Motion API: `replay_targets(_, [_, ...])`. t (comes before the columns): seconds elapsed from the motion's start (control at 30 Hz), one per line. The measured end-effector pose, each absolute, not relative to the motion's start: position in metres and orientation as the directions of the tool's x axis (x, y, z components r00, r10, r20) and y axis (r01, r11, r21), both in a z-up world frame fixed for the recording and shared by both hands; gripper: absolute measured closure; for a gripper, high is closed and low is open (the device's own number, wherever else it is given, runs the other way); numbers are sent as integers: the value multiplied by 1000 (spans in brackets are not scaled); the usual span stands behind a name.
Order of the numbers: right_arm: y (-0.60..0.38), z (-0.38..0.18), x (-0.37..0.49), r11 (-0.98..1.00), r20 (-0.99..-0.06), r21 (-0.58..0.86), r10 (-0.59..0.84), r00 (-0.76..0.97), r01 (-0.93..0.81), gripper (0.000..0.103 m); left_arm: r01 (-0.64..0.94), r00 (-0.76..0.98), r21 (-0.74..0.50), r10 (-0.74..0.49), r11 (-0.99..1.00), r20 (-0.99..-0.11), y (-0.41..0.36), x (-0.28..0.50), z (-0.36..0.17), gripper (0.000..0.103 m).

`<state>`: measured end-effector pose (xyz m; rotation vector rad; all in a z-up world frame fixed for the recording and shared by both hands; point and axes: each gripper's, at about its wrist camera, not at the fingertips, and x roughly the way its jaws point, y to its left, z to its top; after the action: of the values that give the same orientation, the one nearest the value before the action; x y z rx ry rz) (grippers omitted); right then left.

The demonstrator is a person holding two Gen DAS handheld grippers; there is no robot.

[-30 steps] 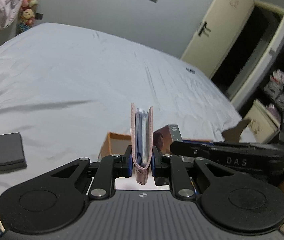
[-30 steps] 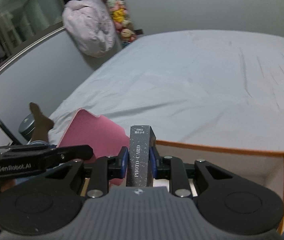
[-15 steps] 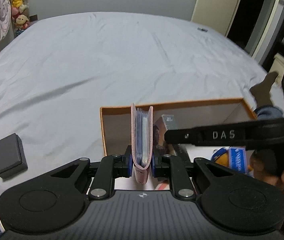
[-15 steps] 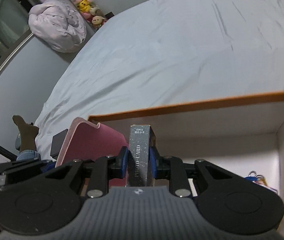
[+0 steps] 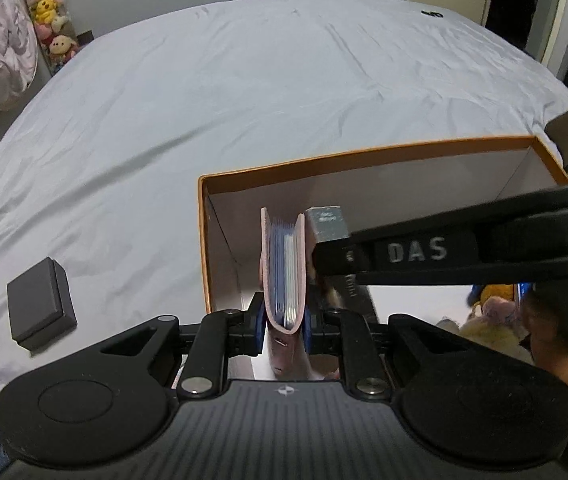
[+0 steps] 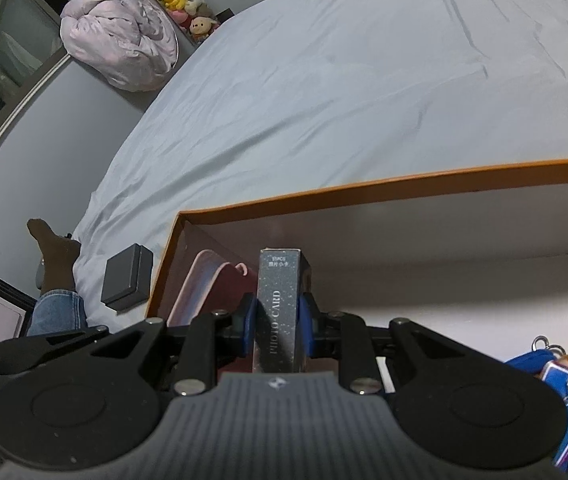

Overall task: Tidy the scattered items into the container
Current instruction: 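Lower both held items into the box and open both tools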

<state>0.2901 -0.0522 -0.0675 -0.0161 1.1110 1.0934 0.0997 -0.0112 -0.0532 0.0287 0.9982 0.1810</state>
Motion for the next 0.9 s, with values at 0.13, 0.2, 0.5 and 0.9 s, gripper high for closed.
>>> replay_targets(0.13, [-47, -74, 289, 517, -724, 507, 690, -14, -690, 100, -133, 528, 82, 140, 988, -837, -10, 99, -54, 78])
replay_targets(0.2, [-45, -77, 289, 514, -722, 525, 691, -36, -679, 100, -124, 530, 85, 139, 989, -836, -9, 101, -54, 78])
replay_targets(0.5, [-44, -77, 283, 510, -755, 454, 656, -12, -731, 94, -116, 571, 8, 73, 993, -817, -1, 87, -38, 56])
replay_targets(0.9, [-44, -57, 282, 442, -773, 366, 634, -3, -819, 89, -121, 628, -117, -15, 986, -778, 21, 65, -6, 51])
